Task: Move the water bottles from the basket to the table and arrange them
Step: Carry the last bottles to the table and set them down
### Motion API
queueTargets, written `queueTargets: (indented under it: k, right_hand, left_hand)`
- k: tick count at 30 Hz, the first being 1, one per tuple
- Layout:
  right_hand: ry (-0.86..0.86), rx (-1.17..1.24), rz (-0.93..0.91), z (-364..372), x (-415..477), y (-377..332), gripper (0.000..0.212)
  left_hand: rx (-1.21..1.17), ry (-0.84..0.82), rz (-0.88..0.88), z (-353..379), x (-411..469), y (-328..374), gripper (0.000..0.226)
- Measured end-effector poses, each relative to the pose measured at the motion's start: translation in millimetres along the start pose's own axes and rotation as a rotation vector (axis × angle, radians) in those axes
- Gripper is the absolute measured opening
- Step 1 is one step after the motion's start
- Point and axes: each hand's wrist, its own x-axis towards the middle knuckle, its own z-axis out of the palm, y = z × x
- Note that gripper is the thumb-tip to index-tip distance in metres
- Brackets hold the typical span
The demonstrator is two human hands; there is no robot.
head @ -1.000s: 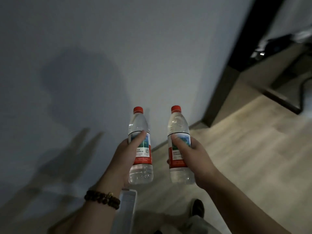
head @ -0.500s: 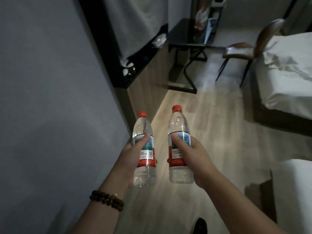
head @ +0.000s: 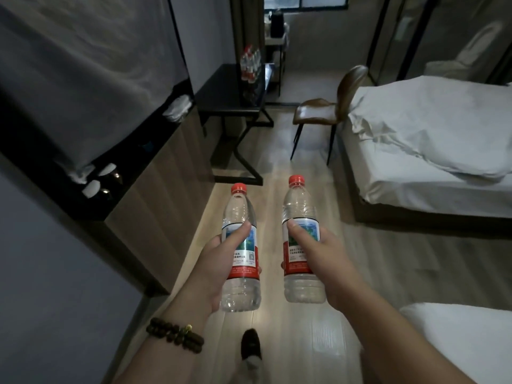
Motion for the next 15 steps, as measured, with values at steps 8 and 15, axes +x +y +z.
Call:
queueTargets:
  k: [8, 15]
  right_hand:
    - [0.149, 0.006, 0.017, -20, 178, -60, 0.043]
    - [0.286, 0.105, 0.0, -44, 328, -113, 0.043]
  left_hand:
    - [0.091, -0.096, -0.003, 47, 183, 99, 0.051]
    - [0.103, -0.188, 0.015, 94, 344, 194, 0.058]
